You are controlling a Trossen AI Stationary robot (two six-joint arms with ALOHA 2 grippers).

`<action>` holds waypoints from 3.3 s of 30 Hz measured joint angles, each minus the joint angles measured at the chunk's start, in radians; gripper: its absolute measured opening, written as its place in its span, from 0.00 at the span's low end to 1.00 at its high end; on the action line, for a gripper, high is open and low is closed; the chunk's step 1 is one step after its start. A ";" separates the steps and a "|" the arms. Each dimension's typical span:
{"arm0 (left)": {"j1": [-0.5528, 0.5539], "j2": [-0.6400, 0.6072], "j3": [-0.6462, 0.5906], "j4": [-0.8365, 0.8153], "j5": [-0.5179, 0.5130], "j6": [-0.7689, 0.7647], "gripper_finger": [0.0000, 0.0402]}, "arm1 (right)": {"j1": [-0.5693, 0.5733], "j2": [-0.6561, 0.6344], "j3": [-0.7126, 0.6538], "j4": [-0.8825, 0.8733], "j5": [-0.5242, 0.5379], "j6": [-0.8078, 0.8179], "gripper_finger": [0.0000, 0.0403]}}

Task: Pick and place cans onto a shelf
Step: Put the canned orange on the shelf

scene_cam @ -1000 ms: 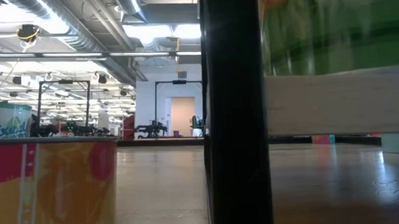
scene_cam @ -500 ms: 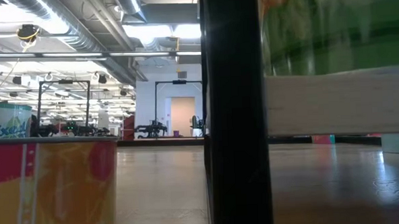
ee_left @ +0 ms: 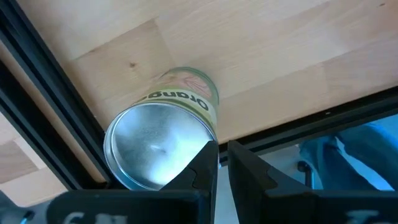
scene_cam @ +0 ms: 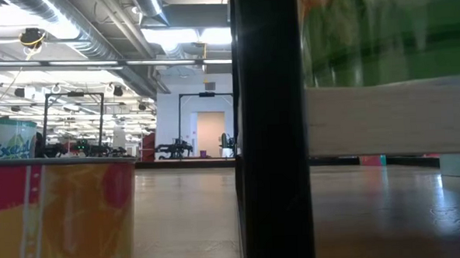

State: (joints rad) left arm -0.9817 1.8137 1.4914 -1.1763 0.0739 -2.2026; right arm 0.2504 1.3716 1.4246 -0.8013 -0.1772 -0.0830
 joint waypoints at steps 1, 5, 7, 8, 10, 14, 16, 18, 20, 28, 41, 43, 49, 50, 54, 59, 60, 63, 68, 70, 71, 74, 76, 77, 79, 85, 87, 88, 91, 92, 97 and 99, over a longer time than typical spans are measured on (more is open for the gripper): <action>0.000 0.000 0.000 0.000 0.001 0.011 0.07 | 0.000 0.000 0.000 0.000 0.000 0.000 0.09; 0.000 0.000 0.000 -0.002 0.003 0.024 0.07 | 0.000 0.000 0.000 0.000 0.000 -0.001 0.09; 0.000 0.000 0.000 -0.003 0.003 0.024 0.07 | 0.000 0.000 0.000 0.000 0.000 -0.002 0.09; 0.000 0.000 0.000 -0.003 0.003 0.024 0.07 | 0.000 0.000 0.000 0.000 0.000 -0.002 0.09; 0.000 0.000 0.000 -0.004 0.003 0.024 0.07 | 0.000 0.000 0.000 0.000 0.000 -0.002 0.09; 0.000 0.005 0.000 -0.004 0.003 0.030 0.07 | 0.000 0.000 0.000 0.000 0.000 -0.003 0.09; -0.001 0.009 0.000 -0.004 0.003 0.033 0.07 | 0.000 0.000 0.000 0.000 0.000 -0.003 0.09; 0.000 0.015 0.000 0.000 0.005 0.033 0.07 | 0.000 0.000 0.000 0.000 0.000 -0.003 0.09; -0.001 0.018 0.000 0.001 0.008 0.036 0.07 | 0.000 0.000 0.000 0.000 0.001 -0.002 0.09; -0.003 0.031 0.002 0.004 0.023 0.040 0.07 | 0.000 0.000 0.000 0.002 0.001 -0.002 0.09; 0.012 0.031 0.002 -0.001 0.022 0.082 0.01 | 0.000 0.000 0.000 0.022 0.002 -0.001 0.09; 0.026 0.024 0.000 -0.001 0.022 0.128 0.00 | 0.000 0.000 0.000 0.028 0.002 -0.001 0.09; 0.105 -0.004 -0.001 -0.017 0.017 0.336 0.00 | 0.000 0.000 0.000 0.028 0.002 0.001 0.09; 0.120 -0.010 -0.001 -0.021 0.018 0.383 0.00 | 0.000 0.000 0.000 0.028 0.002 0.000 0.09; 0.194 -0.051 -0.001 -0.071 0.018 0.573 0.00 | 0.000 0.000 0.000 0.028 0.001 0.000 0.09; 0.299 -0.137 -0.001 -0.176 -0.029 0.831 0.00 | 0.000 0.000 0.000 0.028 0.000 0.000 0.09; 0.324 -0.157 0.000 -0.192 -0.043 0.887 0.00 | 0.000 0.000 0.000 0.027 0.001 0.000 0.09; 0.405 -0.214 0.000 -0.229 -0.071 1.067 0.00 | 0.000 0.000 0.000 0.027 0.001 -0.005 0.09; 0.563 -0.249 0.000 -0.326 -0.076 1.384 0.00 | 0.000 0.000 0.000 0.034 0.057 -0.008 0.09; 0.622 -0.249 0.000 -0.364 -0.104 1.515 0.00 | -0.001 0.000 0.000 0.035 0.089 -0.003 0.09; 0.653 -0.249 0.000 -0.370 -0.120 1.580 0.00 | -0.004 0.000 0.000 0.035 0.102 0.001 0.09; 0.747 -0.249 0.000 -0.341 -0.168 1.755 0.00 | -0.014 0.000 0.000 0.035 0.124 0.031 0.09; 0.805 -0.249 0.000 -0.318 -0.196 1.860 0.00 | -0.021 0.000 0.000 0.036 0.146 0.050 0.09; 0.835 -0.249 0.000 -0.299 -0.203 1.912 0.00 | -0.024 0.000 0.000 0.036 0.154 0.053 0.09; 0.885 -0.249 0.000 -0.245 -0.210 2.016 0.00 | -0.031 0.000 0.000 0.036 0.158 0.053 0.09; 0.992 -0.239 0.001 -0.070 -0.213 2.309 0.00 | -0.066 -0.008 0.000 0.044 0.158 0.053 0.09; 1.018 -0.227 0.002 -0.014 -0.211 2.377 0.00 | -0.078 -0.019 0.000 0.044 0.161 0.054 0.09; 1.030 -0.215 0.003 0.018 -0.211 2.405 0.00 | -0.085 -0.027 0.000 0.044 0.161 0.054 0.09; 1.057 -0.163 0.002 0.041 -0.210 2.487 0.00 | -0.101 -0.051 0.000 0.048 0.161 0.055 0.09; 1.063 -0.143 0.002 0.048 -0.202 2.511 0.00 | -0.105 -0.060 0.000 0.048 0.161 0.055 0.09; 1.080 -0.028 0.016 0.091 -0.147 2.602 0.00 | -0.124 -0.101 0.000 0.057 0.161 0.055 0.09; 1.081 0.013 0.048 0.093 -0.130 2.631 0.00 | -0.125 -0.113 0.000 0.057 0.164 0.055 0.09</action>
State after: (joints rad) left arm 0.0990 1.8272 1.5396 -1.0834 -0.0565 0.4285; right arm 0.1251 1.2581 1.4246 -0.7439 -0.0134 -0.0278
